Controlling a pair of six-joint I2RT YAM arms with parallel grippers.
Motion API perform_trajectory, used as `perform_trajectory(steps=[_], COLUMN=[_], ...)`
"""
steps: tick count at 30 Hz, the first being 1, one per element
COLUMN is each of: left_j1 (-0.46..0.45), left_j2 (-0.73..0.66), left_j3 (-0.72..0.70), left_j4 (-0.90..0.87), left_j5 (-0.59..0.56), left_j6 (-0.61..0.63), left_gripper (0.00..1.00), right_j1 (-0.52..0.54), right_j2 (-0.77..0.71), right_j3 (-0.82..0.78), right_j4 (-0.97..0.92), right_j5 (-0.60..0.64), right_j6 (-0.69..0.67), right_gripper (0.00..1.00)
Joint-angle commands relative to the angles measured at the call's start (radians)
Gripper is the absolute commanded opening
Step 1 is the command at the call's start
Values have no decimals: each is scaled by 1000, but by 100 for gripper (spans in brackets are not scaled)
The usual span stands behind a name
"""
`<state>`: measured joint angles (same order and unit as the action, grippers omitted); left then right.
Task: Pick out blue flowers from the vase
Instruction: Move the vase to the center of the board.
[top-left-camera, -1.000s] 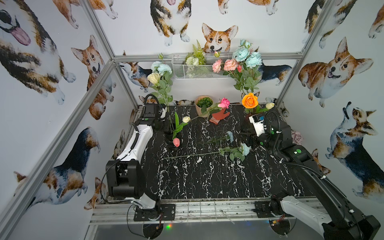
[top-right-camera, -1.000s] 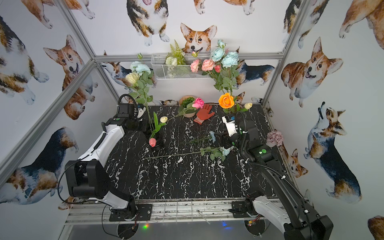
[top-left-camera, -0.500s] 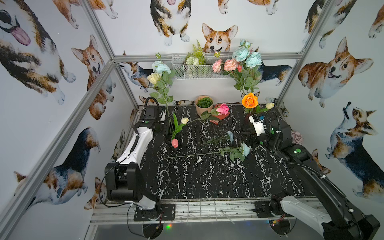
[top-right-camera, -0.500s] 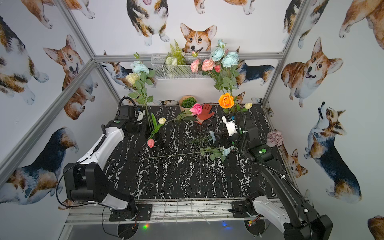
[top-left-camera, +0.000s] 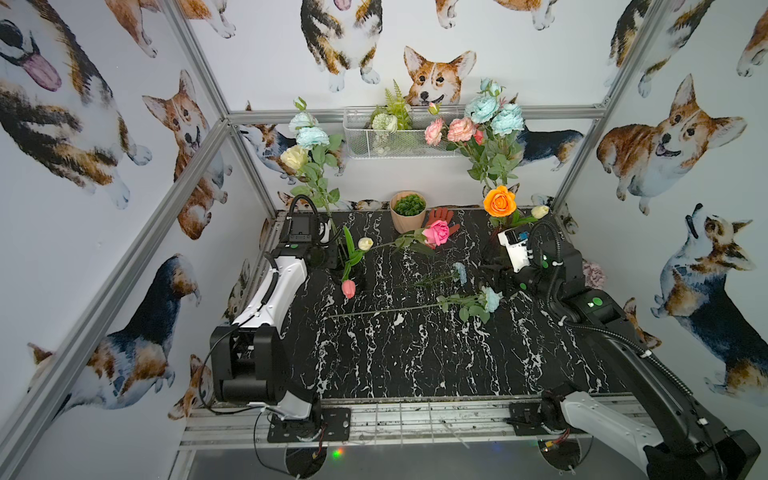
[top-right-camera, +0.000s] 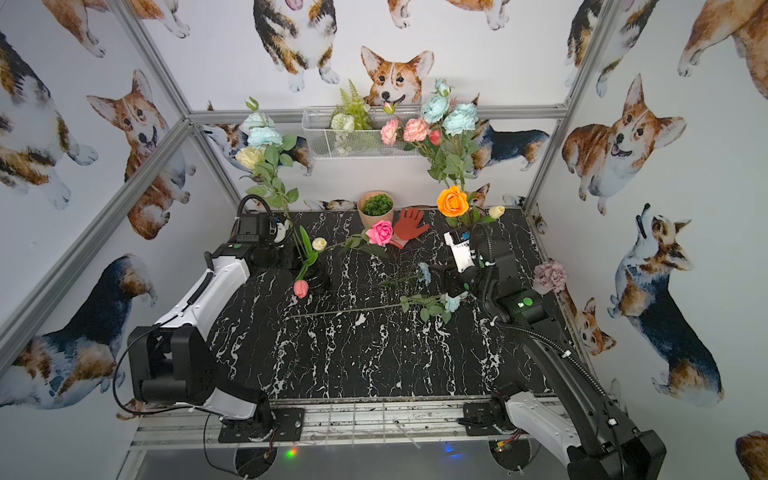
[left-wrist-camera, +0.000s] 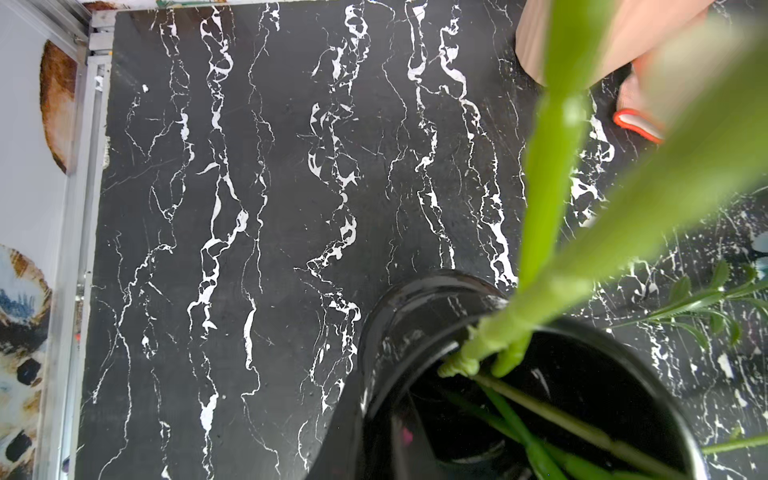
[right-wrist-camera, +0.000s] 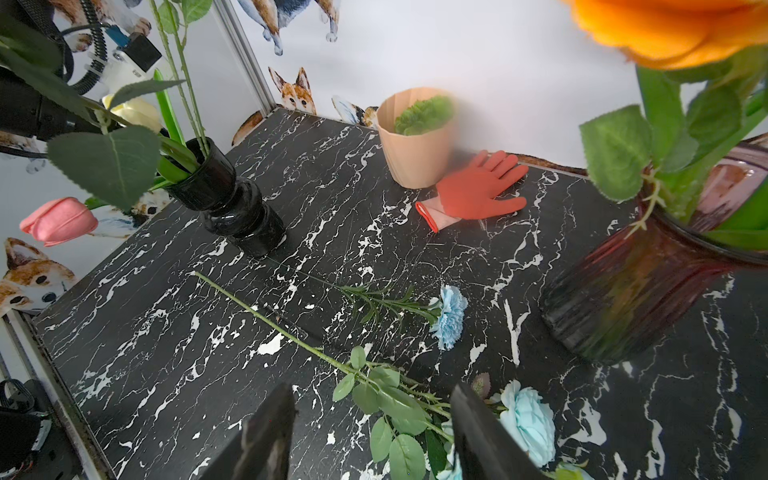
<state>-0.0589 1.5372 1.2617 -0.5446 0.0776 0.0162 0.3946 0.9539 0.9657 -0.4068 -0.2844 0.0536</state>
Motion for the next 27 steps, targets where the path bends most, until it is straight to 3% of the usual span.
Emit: perform_trajectory(steps=[1, 12, 24, 27], left_j1=[2, 12, 9, 9], left_j2=[44, 321, 383, 388], left_j3=[56, 384, 479, 491], left_j4=[-7, -93, -171, -182], left_j5=[11, -25, -77, -77], left_j6=[-21, -13, 27, 35], left_gripper=[0, 0, 1, 17], right_j1=[1, 0, -5, -5], right_j2=[6, 6, 37, 43], right_j3=[0, -4, -3, -1], right_j4=[37, 31, 49, 54], right_j5=[3, 13, -2, -7], right_j6=[2, -11, -13, -11], right_gripper=[62, 62, 62, 62])
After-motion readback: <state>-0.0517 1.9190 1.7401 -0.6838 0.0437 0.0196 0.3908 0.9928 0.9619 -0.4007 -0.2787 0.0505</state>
